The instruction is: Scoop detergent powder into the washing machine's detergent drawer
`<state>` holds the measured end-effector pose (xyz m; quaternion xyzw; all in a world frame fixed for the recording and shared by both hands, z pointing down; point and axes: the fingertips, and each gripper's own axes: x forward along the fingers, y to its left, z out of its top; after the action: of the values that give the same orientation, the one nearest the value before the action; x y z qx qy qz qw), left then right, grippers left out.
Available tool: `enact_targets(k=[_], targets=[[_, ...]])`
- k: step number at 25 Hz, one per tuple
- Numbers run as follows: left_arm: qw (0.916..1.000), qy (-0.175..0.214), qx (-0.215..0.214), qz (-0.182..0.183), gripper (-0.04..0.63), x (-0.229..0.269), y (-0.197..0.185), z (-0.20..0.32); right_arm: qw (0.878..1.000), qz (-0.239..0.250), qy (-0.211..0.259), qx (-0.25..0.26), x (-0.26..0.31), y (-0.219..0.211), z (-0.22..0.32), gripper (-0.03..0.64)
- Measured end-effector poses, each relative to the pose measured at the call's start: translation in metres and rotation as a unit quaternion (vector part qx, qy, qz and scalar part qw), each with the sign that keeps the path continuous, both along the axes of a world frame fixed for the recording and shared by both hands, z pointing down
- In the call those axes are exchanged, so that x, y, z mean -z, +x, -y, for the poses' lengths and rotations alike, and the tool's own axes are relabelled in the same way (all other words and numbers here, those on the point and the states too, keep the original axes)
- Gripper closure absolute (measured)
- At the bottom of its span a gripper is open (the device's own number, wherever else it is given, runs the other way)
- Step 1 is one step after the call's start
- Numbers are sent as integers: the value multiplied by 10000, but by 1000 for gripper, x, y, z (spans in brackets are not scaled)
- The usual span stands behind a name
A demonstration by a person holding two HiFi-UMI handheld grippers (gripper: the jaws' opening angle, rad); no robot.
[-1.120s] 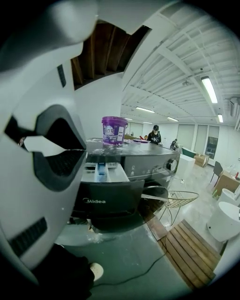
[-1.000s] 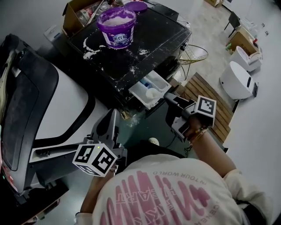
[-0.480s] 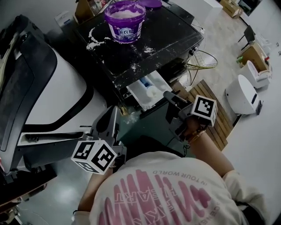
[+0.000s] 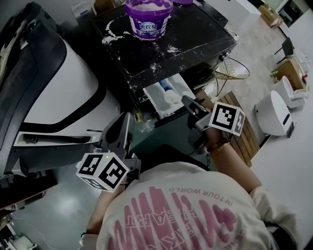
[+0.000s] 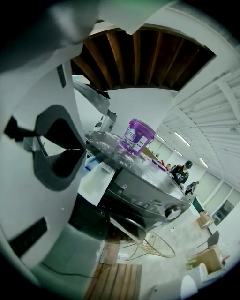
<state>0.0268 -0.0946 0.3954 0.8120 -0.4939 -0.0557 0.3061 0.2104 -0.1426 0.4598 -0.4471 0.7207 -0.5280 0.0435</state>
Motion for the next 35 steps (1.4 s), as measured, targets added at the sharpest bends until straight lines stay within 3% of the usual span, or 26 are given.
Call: enact_targets(k=[9, 15, 22, 29, 35], targets=[[9995, -127, 295, -15, 594, -12, -12, -8, 9929, -962, 255, 657, -8, -8, 0, 614], [9994, -135, 321, 6, 594, -15, -13, -7, 9783, -1615, 501, 1197, -8, -18, 1, 614], [9994, -129, 311, -36, 594, -14, -12, -6, 9697, -1857, 514, 1501, -10, -25, -3, 614], [9993, -143, 339, -100, 594, -16, -12, -2, 9552, -2167, 544, 1940, -12, -32, -5, 614], [9992, -95, 361, -141, 594, -15, -13, 1, 9305, -2706, 737, 2357, -13, -38, -7, 614]])
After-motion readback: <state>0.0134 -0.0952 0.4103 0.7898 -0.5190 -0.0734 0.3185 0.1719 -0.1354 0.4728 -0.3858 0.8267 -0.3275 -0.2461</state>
